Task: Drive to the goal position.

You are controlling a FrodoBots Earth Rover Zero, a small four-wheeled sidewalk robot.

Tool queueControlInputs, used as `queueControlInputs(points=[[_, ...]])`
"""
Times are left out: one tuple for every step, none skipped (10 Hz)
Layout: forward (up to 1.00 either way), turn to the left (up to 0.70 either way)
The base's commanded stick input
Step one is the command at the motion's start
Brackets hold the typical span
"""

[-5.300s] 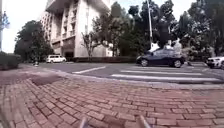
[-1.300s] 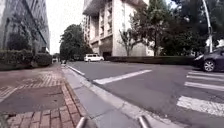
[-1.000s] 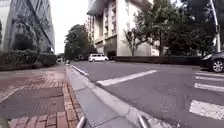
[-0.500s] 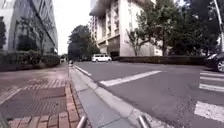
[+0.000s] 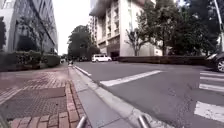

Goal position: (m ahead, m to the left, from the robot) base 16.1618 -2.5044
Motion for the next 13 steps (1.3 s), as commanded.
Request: queueControlInputs(points=[[0.45, 0.12], [0.31, 0.25], [0.09, 0.39], [0.00, 0.45], [0.00, 0.45], [0.00, 0.45], [0.00, 0.45], [0.00, 0.45], [0.00, 0.45], [0.00, 0.45], [0.00, 0.45], [0.00, 0.45], [0.00, 0.45]])
